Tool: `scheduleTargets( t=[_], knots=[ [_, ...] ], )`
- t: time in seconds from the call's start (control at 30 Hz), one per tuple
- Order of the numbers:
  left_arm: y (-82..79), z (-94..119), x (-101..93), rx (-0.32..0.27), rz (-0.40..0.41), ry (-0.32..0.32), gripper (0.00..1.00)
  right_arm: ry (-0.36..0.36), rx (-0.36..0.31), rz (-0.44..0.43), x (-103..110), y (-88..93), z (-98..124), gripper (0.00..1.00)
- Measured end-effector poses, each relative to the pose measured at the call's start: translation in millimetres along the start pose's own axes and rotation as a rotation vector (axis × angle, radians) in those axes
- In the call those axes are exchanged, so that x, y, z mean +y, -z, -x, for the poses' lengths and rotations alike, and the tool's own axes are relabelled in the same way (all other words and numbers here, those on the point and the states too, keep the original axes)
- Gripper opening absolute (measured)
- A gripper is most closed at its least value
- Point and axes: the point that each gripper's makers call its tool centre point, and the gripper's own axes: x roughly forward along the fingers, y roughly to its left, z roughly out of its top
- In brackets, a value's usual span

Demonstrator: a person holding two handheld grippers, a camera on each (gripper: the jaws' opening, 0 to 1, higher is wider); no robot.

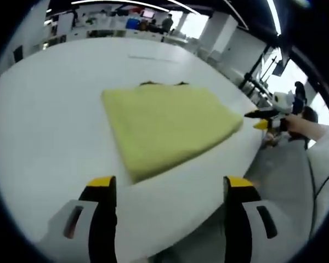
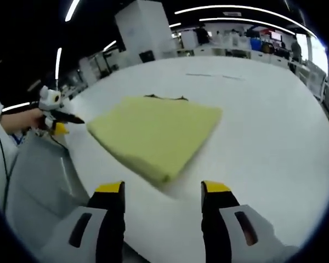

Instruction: Fold the garment on the visible template until the final outline fits inside the template.

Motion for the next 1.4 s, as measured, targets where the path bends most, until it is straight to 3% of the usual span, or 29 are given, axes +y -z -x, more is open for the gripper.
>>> scheduleTargets(
  t=[0.77, 1.1, 1.2, 1.4],
  knots=[
    [3.0, -18, 20.5, 0.009, -0.032, -0.054, 0.49, -0.001, 0.017, 0.064, -1, 5.7, -19, 0.26],
    [1.0, -23, 23.9, 0.003, -0.028, -0.078, 0.26, 0.013, 0.017, 0.095, -4, 5.7, -22, 0.08],
    [0.3, -24, 26.1, 0.004, -0.023, -0.086, 0.22, 0.008, 0.015, 0.095, -4, 5.3, -22, 0.04],
    [-1.4, -22, 30.3, 0.002, -0.007, -0.092, 0.03, -0.006, 0.020, 0.103, -4, 4.9, -22, 0.03]
  ],
)
